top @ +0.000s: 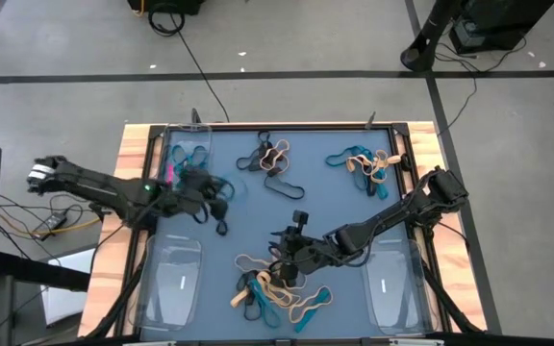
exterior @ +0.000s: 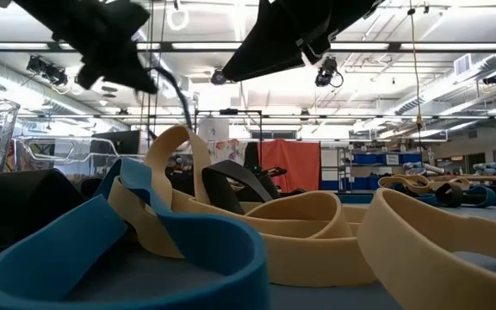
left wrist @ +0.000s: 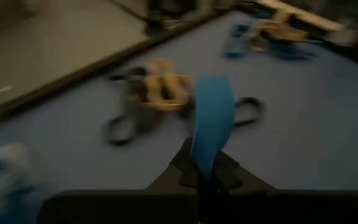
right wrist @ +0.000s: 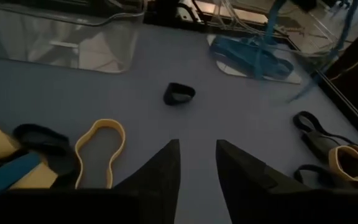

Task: Sort rubber bands into baskets
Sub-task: Put the blue rubber band into the top transparent bin

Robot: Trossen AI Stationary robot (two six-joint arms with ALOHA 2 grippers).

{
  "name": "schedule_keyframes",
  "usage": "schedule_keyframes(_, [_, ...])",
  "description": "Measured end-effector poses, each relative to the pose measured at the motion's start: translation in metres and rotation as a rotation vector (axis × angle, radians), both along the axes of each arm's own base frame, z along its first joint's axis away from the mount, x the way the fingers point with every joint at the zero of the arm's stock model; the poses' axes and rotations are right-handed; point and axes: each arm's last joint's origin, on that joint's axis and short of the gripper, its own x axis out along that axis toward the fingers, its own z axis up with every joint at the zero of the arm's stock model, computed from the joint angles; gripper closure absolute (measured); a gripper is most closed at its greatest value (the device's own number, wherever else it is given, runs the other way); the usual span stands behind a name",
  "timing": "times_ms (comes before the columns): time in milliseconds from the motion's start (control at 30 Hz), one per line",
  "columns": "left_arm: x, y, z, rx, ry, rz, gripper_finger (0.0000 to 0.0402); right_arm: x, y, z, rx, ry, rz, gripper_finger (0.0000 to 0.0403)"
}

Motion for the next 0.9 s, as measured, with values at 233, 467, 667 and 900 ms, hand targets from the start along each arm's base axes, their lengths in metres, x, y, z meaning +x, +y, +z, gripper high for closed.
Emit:
schedule_keyframes(233, [-0.036,0.036,0.005,0.011,0.079,0.235,0.0397,0.001,-0.003,0.000,0.000,-0.001,-0.008,0.0287])
schedule_keyframes(467, [-0.058,0.058,-0.004,-0.068,0.241,0.364,0.0397,0.002,-0.005,0.000,0.020,0.000,-0.001,0.0290])
schedule_keyframes(667, [-0.071,0.068,-0.011,-0.138,0.357,0.442,0.0396,0.002,-0.005,0.000,0.025,0.000,0.000,0.0290])
schedule_keyframes(900, [-0.079,0.075,-0.015,-0.221,0.414,0.461,0.0396,0.002,-0.004,-0.001,0.055,-0.002,0.007,0.0290])
